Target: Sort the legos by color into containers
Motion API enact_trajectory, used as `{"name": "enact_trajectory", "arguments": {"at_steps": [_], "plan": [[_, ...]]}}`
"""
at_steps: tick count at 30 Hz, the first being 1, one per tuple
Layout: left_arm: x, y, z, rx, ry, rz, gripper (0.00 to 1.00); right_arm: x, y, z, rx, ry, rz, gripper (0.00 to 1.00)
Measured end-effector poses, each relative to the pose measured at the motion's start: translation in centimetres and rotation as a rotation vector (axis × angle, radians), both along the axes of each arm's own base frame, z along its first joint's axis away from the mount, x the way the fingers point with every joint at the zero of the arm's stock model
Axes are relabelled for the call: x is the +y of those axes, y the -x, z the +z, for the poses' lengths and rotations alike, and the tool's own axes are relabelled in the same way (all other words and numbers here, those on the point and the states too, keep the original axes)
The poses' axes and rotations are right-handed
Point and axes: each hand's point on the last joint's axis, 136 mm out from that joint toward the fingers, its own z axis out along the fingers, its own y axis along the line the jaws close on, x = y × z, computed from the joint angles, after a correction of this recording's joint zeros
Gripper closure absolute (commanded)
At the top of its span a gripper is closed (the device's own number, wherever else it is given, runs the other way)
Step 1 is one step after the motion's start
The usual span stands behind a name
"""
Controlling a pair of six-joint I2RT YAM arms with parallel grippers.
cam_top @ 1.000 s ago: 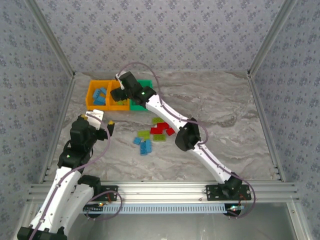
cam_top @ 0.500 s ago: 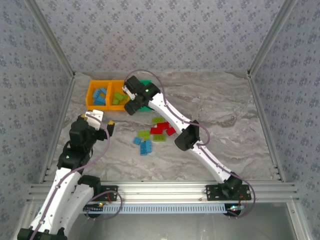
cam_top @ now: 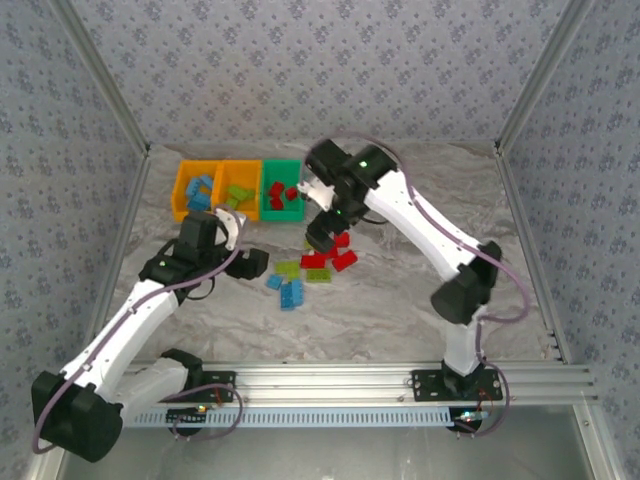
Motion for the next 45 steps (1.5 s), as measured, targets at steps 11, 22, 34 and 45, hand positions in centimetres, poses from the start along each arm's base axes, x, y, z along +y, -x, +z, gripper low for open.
{"name": "enact_trajectory", "arguments": {"at_steps": [11, 22, 34, 45], "plan": [[-2.8, 1.3, -10.3, 0.344, -0.060, 0.079, 0.28, -1.6, 5.4, -1.0, 0.018, -0.272, -0.114, 0.00], [-3.7, -1.0, -14.6, 0.417, -0.134, 0.152, 0.47, -1.7, 4.8, -1.6, 0.014, -0.336, -0.195, 0.00], [-2.8, -1.3, -13.9, 0.371, -0.167, 0.195, 0.77, -0.6, 4.4, -0.9, 0.018, -0.408, -0.221, 0.00], [8.4, -10.9, 1.1, -0.104, -0.072, 0.588, 0.82, -0.1, 4.0, 0.2, -0.021, -0.500, -0.256, 0.00]]}}
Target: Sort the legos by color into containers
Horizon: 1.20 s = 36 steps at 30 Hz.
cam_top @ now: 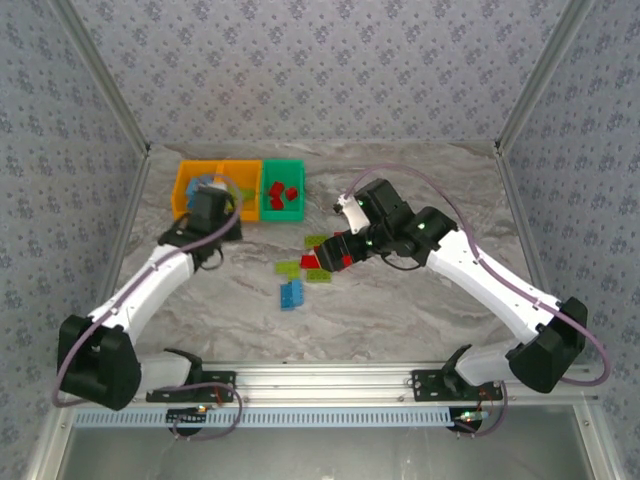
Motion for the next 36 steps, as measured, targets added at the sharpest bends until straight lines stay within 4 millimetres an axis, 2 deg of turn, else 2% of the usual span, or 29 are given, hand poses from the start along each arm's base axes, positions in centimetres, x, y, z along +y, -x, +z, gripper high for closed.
{"name": "enact_trajectory", "arguments": {"at_steps": [2, 4, 6, 8, 11, 13, 14, 15, 18, 22, 25, 28, 30, 32, 35, 36], "plan": [[3.6, -2.4, 0.4, -0.025, 0.000, 0.118, 0.81, -0.1, 0.1, -0.3, 0.006, -0.003, -0.007, 0.00], [5.9, -4.7, -0.2, -0.012, -0.009, 0.193, 0.80, -0.1, 0.2, -0.6, 0.016, -0.001, -0.013, 0.00], [7.3, -7.2, -1.1, 0.002, -0.026, 0.236, 0.78, -0.2, 0.5, -0.8, 0.020, 0.000, -0.018, 0.00], [8.3, -9.4, -2.1, 0.017, -0.040, 0.260, 0.69, -0.5, 1.0, -0.8, 0.019, -0.003, -0.020, 0.00], [9.5, -13.1, -3.2, 0.026, -0.038, 0.268, 0.66, -1.3, 1.8, -0.4, 0.009, -0.019, -0.034, 0.00], [10.2, -15.3, -3.7, 0.026, -0.029, 0.257, 0.60, -2.0, 2.4, -0.2, -0.003, -0.031, -0.048, 0.00], [10.6, -16.3, -3.8, 0.024, -0.026, 0.254, 0.53, -2.3, 2.6, -0.2, -0.005, -0.033, -0.056, 0.00], [10.9, -16.9, -4.0, 0.023, -0.022, 0.250, 0.46, -2.6, 2.7, -0.2, -0.005, -0.034, -0.064, 0.00], [11.1, -17.6, -3.9, 0.023, -0.013, 0.225, 0.41, -3.0, 2.8, -0.6, 0.000, -0.025, -0.084, 0.00], [9.9, -17.9, -3.5, 0.017, 0.031, 0.166, 0.42, -3.5, 2.9, -2.1, 0.031, -0.001, -0.113, 0.00], [8.3, -16.7, -2.7, 0.011, 0.082, 0.111, 0.42, -3.6, 2.6, -2.9, 0.039, 0.005, -0.148, 0.00], [5.8, -13.1, 0.1, -0.021, 0.139, 0.050, 0.42, -3.7, 1.5, -3.8, 0.036, 0.014, -0.206, 0.00], [2.9, -9.8, 3.7, -0.089, 0.160, -0.024, 0.42, -3.6, 0.6, -4.8, 0.046, 0.034, -0.247, 0.00], [-1.4, -6.2, 8.3, -0.192, 0.164, -0.154, 0.42, -3.3, -0.3, -5.9, 0.054, 0.050, -0.279, 0.00], [-8.6, 0.7, 14.9, -0.364, 0.148, -0.438, 0.42, -3.0, -1.7, -7.8, 0.059, 0.087, -0.321, 0.00], [-10.3, 3.2, 16.5, -0.416, 0.133, -0.530, 0.42, -3.0, -2.2, -8.4, 0.057, 0.104, -0.335, 0.00]]}}
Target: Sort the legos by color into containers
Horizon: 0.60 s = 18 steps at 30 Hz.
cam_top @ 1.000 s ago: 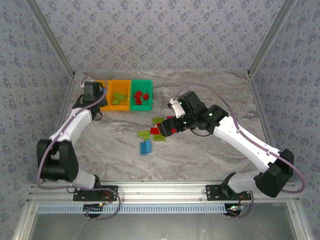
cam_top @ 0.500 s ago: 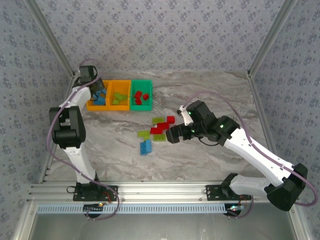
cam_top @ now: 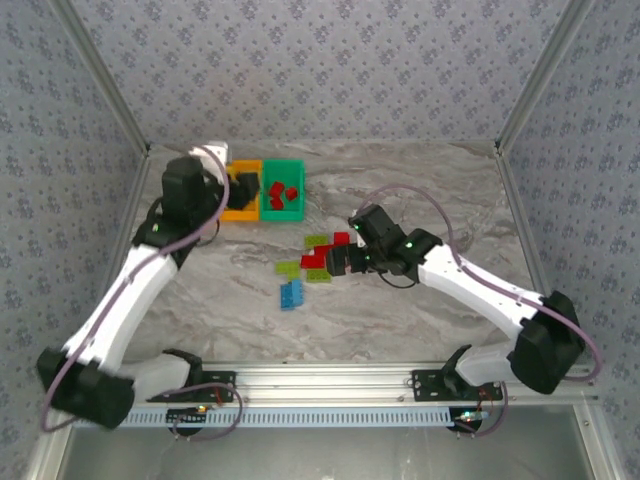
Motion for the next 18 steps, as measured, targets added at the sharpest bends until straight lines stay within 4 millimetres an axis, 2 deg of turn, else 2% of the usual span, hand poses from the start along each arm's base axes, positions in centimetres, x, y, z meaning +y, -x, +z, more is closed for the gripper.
{"name": "enact_trajectory", "arguments": {"at_steps": [3, 6, 10, 16, 18], "plan": [[-2.2, 6.2, 1.8, -0.123, -0.085, -0.180, 0.41, -0.2, -1.2, -2.0, 0.004, 0.058, -0.019, 0.00], [-2.4, 10.3, 0.4, -0.175, -0.196, -0.304, 0.36, -0.4, -2.3, -4.1, 0.015, 0.112, 0.006, 0.00], [-1.6, 13.8, -4.0, -0.194, -0.360, -0.441, 0.26, -1.1, -3.3, -7.2, 0.052, 0.190, 0.059, 0.00], [-2.4, 16.7, -13.4, -0.087, -0.517, -0.693, 0.03, -0.5, -4.4, -10.8, 0.120, 0.245, 0.160, 0.00], [-2.7, 17.3, -14.9, -0.048, -0.529, -0.756, 0.01, -0.1, -4.8, -11.7, 0.130, 0.259, 0.185, 0.03]]}}
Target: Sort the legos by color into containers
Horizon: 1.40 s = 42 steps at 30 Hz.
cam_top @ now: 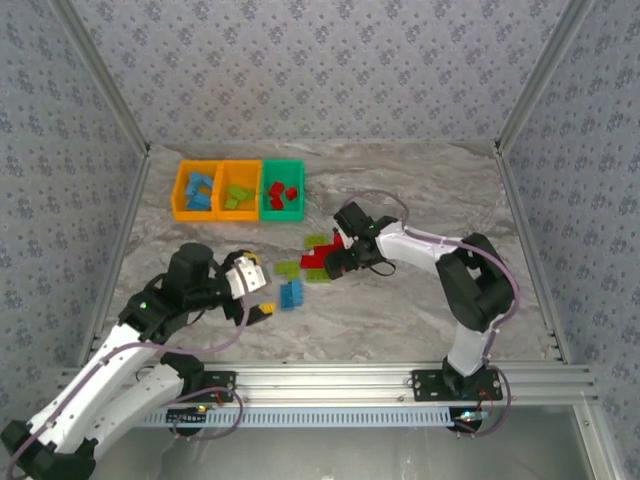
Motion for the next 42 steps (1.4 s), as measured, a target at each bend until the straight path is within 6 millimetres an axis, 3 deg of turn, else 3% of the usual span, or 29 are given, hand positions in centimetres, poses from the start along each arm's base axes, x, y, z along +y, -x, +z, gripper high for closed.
{"name": "enact_trajectory", "arguments": {"at_steps": [2, 7, 12, 15, 17, 20, 23, 26, 29, 36, 38, 40, 42], "plan": [[-0.3, 0.0, -0.9, 0.029, -0.020, -0.029, 0.01, 0.2, -0.4, -0.6, 0.006, 0.012, 0.017, 0.08], [-0.6, 0.3, -0.5, -0.012, -0.014, -0.087, 0.01, 0.2, -1.3, -1.0, -0.001, 0.029, 0.036, 0.37], [-0.4, 1.0, -0.2, -0.116, 0.015, -0.124, 0.01, 0.2, -1.5, 0.0, -0.023, 0.012, 0.031, 0.48], [0.0, 0.7, 0.0, -0.165, 0.036, -0.099, 0.01, 0.2, -1.1, 3.2, -0.088, -0.032, 0.027, 0.49], [0.4, -0.3, 0.6, -0.195, 0.057, -0.031, 0.01, 0.6, -1.3, 6.6, -0.166, -0.080, 0.023, 0.49], [2.1, -3.4, 2.1, -0.235, 0.091, 0.165, 0.01, 3.1, -1.5, 12.6, -0.312, -0.192, 0.045, 0.49], [5.4, -7.1, 3.0, -0.239, 0.118, 0.436, 0.01, 6.8, -2.8, 17.4, -0.434, -0.296, 0.075, 0.52], [9.3, -9.7, 3.2, -0.222, 0.145, 0.675, 0.01, 9.7, -5.4, 19.7, -0.519, -0.352, 0.068, 0.52], [10.7, -10.4, 3.0, -0.202, 0.157, 0.765, 0.01, 11.7, -8.9, 19.4, -0.556, -0.352, 0.044, 0.52], [10.7, -10.5, 2.9, -0.190, 0.171, 0.786, 0.01, 15.8, -16.0, 14.3, -0.553, -0.260, 0.052, 0.45], [10.7, -10.6, 2.6, -0.181, 0.167, 0.788, 0.01, 16.5, -17.4, 13.4, -0.549, -0.231, 0.061, 0.39], [10.6, -10.8, 2.2, -0.170, 0.158, 0.787, 0.01, 17.0, -18.5, 12.8, -0.545, -0.211, 0.072, 0.22], [10.5, -11.0, 1.7, -0.155, 0.145, 0.785, 0.01, 17.3, -19.0, 12.4, -0.540, -0.193, 0.085, 0.17]]}}
